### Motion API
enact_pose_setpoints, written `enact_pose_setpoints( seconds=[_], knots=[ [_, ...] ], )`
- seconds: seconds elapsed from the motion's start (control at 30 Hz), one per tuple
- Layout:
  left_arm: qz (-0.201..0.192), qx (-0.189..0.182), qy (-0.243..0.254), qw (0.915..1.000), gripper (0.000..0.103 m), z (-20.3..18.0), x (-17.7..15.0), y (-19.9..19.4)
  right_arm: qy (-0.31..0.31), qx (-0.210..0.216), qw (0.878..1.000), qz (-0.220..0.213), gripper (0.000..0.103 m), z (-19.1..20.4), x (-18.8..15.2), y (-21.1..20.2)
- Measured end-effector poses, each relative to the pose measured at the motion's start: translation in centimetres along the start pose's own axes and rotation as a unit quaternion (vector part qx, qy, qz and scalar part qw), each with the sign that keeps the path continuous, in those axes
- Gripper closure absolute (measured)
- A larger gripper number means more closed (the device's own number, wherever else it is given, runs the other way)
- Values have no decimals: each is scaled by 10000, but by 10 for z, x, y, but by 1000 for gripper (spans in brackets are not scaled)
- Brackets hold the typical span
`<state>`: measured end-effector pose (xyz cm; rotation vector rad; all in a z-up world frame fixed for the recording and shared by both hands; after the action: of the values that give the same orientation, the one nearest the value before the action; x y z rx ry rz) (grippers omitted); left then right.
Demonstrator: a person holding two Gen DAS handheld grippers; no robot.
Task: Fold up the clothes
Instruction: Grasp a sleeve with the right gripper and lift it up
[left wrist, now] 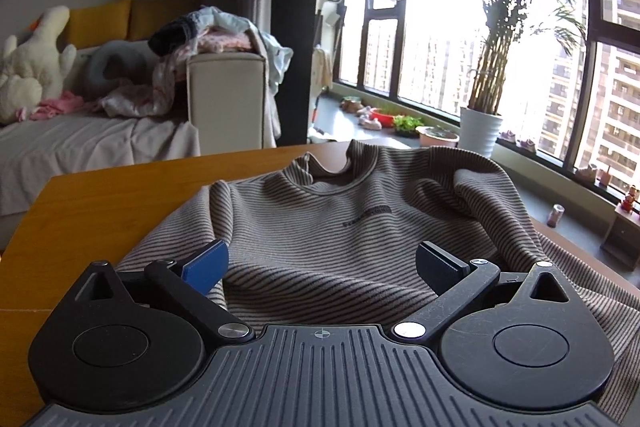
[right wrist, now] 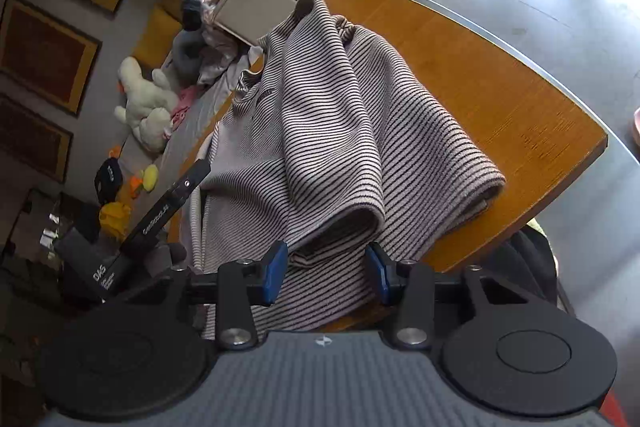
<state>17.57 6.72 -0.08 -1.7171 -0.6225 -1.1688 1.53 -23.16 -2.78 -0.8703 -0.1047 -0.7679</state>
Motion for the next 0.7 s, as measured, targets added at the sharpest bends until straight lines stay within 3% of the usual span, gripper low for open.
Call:
enact_pose_setpoints(
  seconds=[0.1, 0.13, 0.23, 0.3, 0.43, 0.6, 0.7],
  knots=[
    [-14, 72, 14, 10000, 0, -1, 0, -1, -233, -86, 9993, -296, 62, 11, 5, 18],
    [-19, 101, 13, 9999, 0, -1, 0, -2, -462, -219, 9980, -383, 76, 17, 7, 24],
    [-51, 173, -8, 9998, 0, 0, 0, -4, -996, -438, 9926, -533, 94, 32, 19, 32],
    [-75, 197, -46, 9998, 0, 1, 0, -6, -1407, -571, 9841, -927, 99, 42, 42, 24],
    [-77, 141, -210, 9997, 0, 7, -1, -8, -2140, -1046, 9510, -1970, 99, 61, 105, -13],
    [-82, 57, -430, 9990, 0, 17, 2, -18, -2815, -2022, 8866, -3062, 99, 82, 193, -54],
    [-49, 38, -495, 9988, 0, 21, 3, -24, -2781, -2271, 8728, -3306, 99, 93, 228, -66]
  ],
)
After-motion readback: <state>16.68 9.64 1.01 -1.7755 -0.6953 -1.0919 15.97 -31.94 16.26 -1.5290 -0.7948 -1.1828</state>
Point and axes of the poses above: each gripper's, at about its wrist camera, not at the fingertips, and y roughly the way its jaws point, z to its left, x to its top, the point moved 3 cm from there along y, roughly the way its jaws point, and after that the axes turned 7 degrees about -x, right-handed, at the moved point
